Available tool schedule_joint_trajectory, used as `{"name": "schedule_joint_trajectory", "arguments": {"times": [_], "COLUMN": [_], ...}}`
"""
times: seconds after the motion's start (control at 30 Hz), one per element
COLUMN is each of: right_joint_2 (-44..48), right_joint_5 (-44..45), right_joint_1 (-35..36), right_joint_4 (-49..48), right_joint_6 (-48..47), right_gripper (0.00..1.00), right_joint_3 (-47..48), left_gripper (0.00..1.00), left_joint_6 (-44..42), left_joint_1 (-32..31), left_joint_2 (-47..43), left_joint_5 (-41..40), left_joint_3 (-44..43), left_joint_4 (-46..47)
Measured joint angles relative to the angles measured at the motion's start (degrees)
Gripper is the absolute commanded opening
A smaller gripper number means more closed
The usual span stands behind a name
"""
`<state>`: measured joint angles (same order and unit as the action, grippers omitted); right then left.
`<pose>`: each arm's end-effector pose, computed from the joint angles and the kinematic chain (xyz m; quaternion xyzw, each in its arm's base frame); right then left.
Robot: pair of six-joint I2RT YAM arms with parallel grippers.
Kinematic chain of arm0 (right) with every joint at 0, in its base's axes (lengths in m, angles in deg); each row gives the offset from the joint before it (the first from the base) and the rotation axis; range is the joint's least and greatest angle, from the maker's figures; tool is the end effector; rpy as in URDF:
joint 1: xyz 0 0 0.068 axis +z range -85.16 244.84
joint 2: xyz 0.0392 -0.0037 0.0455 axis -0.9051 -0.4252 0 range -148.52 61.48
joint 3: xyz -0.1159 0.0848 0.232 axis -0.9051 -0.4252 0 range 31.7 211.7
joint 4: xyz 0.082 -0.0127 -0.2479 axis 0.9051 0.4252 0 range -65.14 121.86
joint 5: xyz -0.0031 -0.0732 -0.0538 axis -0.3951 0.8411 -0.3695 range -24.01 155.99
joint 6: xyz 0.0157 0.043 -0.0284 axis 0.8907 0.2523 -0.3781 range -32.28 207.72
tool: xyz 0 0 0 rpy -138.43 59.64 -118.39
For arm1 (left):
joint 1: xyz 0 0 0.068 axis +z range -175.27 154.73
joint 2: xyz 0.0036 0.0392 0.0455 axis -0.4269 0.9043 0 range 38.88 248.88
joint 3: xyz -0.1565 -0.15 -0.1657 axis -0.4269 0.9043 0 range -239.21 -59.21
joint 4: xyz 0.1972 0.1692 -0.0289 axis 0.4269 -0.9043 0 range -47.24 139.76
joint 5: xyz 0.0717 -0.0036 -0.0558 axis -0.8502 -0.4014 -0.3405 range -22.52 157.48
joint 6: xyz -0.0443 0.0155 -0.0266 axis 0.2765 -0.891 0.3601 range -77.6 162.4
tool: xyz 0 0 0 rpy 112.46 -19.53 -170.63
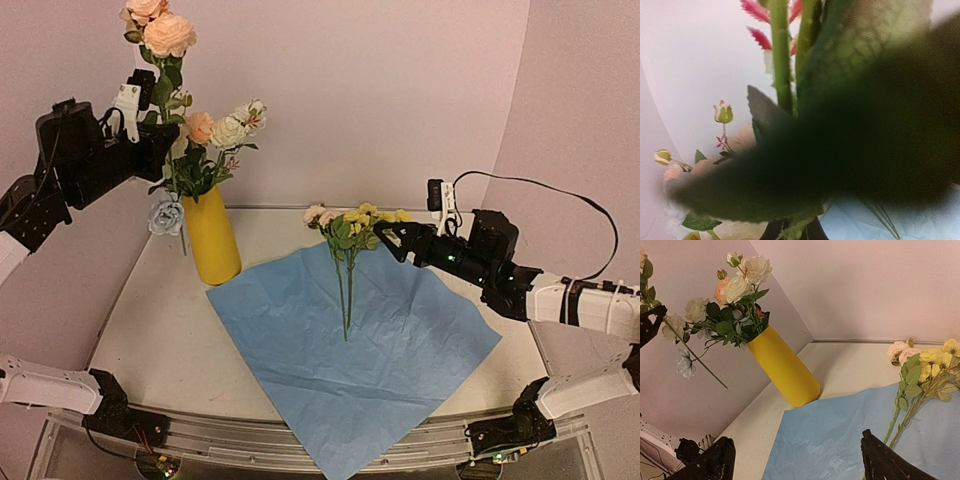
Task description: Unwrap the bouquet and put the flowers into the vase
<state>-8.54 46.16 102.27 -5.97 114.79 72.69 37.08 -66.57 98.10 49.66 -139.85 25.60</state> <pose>0.2155 0.1801 0.2987 -0.1851 0.6715 0.4789 0.5343 0.1567 -0.1230 0.4805 0.1848 0.6990 -0.1038 0.6830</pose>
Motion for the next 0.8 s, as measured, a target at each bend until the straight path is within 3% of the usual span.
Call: {"name": "schedule_joint_trajectory", "arguments": {"times": [0.17, 0.47, 0.8], "right_joint_2": [-0.3, -0.3, -0.3], "right_joint_5": [-0.3, -0.5, -1.2], "right_joint_1": [0.0, 0.0, 0.0], "right_joint_4": [0.0, 0.0, -1.0], "right_joint_6": [0.2, 0.2, 0.3], "right_gripper": [0.88, 0.88, 0.88], "right_joint_3": [0.0, 0.0, 0.0], "left_gripper": [0.0, 0.0, 0.0], "left_joint_6": [-6.7, -16.9, -24.5], "left_joint_1": [0.0, 0.0, 0.0], "left_joint_2": [-1.4, -3.1, -4.2], "left_joint_5": [-5.9, -9.4, -3.2], "left_joint_3": [-1.7, -1.1, 12.0], "left_joint_4": [1.1, 2.2, 20.6]}}
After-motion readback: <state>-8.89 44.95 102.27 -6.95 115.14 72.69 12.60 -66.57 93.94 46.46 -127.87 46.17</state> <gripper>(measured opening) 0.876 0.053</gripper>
